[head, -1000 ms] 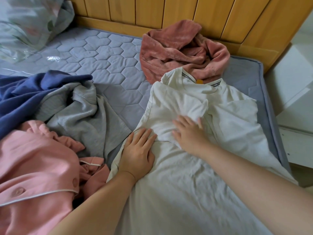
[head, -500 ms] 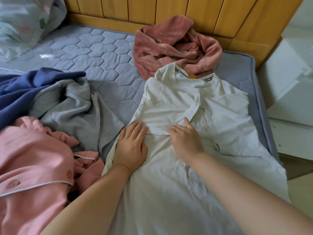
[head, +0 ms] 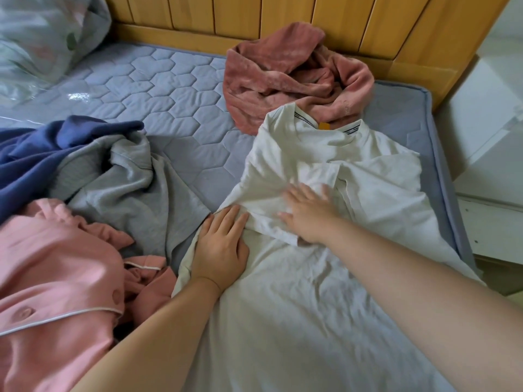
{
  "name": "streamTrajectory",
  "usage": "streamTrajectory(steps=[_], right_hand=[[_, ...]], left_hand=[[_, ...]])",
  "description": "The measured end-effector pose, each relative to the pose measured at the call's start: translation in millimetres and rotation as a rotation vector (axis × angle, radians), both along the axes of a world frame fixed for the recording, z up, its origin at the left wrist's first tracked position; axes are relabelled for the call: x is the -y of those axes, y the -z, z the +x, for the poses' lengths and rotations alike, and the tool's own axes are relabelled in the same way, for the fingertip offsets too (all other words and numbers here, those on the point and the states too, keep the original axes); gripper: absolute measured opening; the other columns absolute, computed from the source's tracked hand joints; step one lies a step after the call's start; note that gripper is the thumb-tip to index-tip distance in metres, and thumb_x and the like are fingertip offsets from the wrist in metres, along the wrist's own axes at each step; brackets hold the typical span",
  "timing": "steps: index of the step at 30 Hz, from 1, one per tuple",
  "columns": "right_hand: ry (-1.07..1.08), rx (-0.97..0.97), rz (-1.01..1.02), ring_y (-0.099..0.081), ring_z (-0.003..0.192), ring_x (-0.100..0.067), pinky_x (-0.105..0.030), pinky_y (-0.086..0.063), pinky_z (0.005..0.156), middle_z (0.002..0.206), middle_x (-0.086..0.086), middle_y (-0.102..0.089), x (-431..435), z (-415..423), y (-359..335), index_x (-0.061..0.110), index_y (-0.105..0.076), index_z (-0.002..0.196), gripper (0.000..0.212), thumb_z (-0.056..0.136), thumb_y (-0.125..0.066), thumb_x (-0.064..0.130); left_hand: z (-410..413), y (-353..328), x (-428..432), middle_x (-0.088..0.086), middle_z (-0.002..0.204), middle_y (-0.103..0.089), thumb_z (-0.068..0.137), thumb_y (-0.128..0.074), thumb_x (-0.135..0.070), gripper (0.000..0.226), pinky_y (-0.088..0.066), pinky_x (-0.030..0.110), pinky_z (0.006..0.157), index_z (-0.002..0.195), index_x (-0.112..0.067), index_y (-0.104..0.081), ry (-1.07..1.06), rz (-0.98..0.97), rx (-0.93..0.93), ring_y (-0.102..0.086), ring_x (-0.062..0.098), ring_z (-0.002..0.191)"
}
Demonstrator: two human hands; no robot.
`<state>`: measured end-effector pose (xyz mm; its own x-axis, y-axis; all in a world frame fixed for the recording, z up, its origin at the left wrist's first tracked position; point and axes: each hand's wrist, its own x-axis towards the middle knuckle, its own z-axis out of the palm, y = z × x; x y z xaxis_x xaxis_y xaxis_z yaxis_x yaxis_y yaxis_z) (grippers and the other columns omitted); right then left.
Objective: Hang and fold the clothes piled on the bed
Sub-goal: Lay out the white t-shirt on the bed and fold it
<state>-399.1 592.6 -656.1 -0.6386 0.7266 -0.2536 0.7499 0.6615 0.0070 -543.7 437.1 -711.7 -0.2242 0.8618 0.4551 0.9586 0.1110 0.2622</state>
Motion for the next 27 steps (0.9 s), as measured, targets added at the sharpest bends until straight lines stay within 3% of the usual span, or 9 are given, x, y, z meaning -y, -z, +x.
streamTrajectory(steps=[3, 5, 7, 11, 14, 18, 21, 25, 27], right_hand=[[0.395, -0.057, 0.074, 0.006, 0.147, -0.023, -0.053, 0.008, 0.115, 0.161, -0.007, 0.002, -14, 4, -2, 0.011, -0.005, 0.153, 0.063, 0.101, -0.016, 0.044], [0.262, -0.203, 0.197, 0.006, 0.147, -0.024, -0.051, 0.007, 0.115, 0.161, -0.008, 0.003, -1, -4, -3, 0.013, -0.006, 0.153, 0.059, 0.101, -0.021, 0.038], [0.081, -0.167, 0.136, 0.009, 0.147, -0.019, -0.049, 0.009, 0.115, 0.161, -0.001, 0.008, 11, -4, 8, 0.02, -0.001, 0.153, 0.057, 0.102, -0.018, 0.039], [0.44, -0.1, 0.123, 0.005, 0.147, -0.022, -0.047, 0.004, 0.117, 0.161, -0.007, 0.003, 13, 29, 12, 0.015, -0.001, 0.153, 0.059, 0.101, -0.016, 0.041], [0.321, -0.189, 0.131, 0.006, 0.147, -0.024, -0.046, 0.004, 0.117, 0.16, -0.009, 0.002, 49, 48, 2, 0.014, -0.004, 0.153, 0.06, 0.102, -0.022, 0.038], [0.245, -0.164, 0.123, 0.013, 0.147, -0.021, -0.046, 0.009, 0.116, 0.16, -0.006, 0.011, 91, 97, 4, 0.018, 0.0, 0.153, 0.061, 0.101, -0.024, 0.039], [0.328, -0.144, 0.013, 0.009, 0.147, -0.021, -0.047, 0.003, 0.117, 0.16, -0.003, 0.01, 102, 131, 5, 0.021, -0.002, 0.153, 0.061, 0.101, -0.024, 0.042], [0.167, -0.048, -0.257, 0.007, 0.147, -0.021, -0.045, -0.004, 0.118, 0.161, 0.001, 0.005, 113, 156, 4, 0.026, -0.005, 0.152, 0.063, 0.099, -0.033, 0.045], [0.143, -0.089, -0.225, 0.005, 0.148, -0.018, -0.045, -0.003, 0.118, 0.161, -0.001, 0.005, 113, 161, -4, 0.026, -0.007, 0.152, 0.063, 0.099, -0.035, 0.043]], left_hand=[[-1, 2, -1, 0.013, 0.13, -0.059, 0.081, -0.044, -0.015, 0.043, -0.036, 0.039, 0.103, 0.116, -0.005, -0.066, -0.047, -0.009, 0.017, -0.053, 0.028, 0.122], [-1, 3, -1, 0.013, 0.13, -0.059, 0.079, -0.043, -0.016, 0.045, -0.04, 0.04, 0.097, 0.116, -0.005, -0.065, -0.107, -0.034, 0.026, -0.053, 0.029, 0.121], [-1, 2, -1, 0.014, 0.128, -0.06, 0.075, -0.044, -0.015, 0.047, -0.043, 0.041, 0.091, 0.116, -0.004, -0.065, -0.156, -0.054, 0.03, -0.054, 0.029, 0.119], [-3, 2, -2, 0.015, 0.129, -0.059, 0.075, -0.039, -0.018, 0.054, -0.045, 0.044, 0.091, 0.12, 0.0, -0.062, -0.231, -0.124, 0.01, -0.054, 0.033, 0.12], [-1, -5, 0, 0.016, 0.131, -0.057, 0.081, -0.037, -0.018, 0.051, -0.044, 0.049, 0.091, 0.123, 0.0, -0.059, -0.23, -0.183, -0.051, -0.053, 0.036, 0.121], [20, -15, 2, 0.013, 0.141, -0.05, 0.09, -0.037, -0.018, 0.049, -0.04, 0.056, 0.1, 0.138, -0.011, -0.043, -0.003, -0.242, -0.204, -0.047, 0.034, 0.13], [50, -34, -5, 0.007, 0.142, -0.049, 0.094, -0.04, -0.013, 0.046, -0.034, 0.041, 0.108, 0.141, -0.013, -0.044, 0.114, -0.337, -0.062, -0.046, 0.029, 0.13], [85, -41, 6, 0.002, 0.092, -0.071, 0.077, -0.04, -0.02, 0.034, -0.054, 0.03, 0.078, 0.088, -0.014, -0.072, 0.408, -0.338, -0.126, -0.068, 0.025, 0.088], [97, -40, 11, 0.001, 0.097, -0.071, 0.074, -0.038, -0.026, 0.041, -0.051, 0.03, 0.082, 0.094, -0.016, -0.072, 0.44, -0.303, -0.159, -0.068, 0.023, 0.092]])
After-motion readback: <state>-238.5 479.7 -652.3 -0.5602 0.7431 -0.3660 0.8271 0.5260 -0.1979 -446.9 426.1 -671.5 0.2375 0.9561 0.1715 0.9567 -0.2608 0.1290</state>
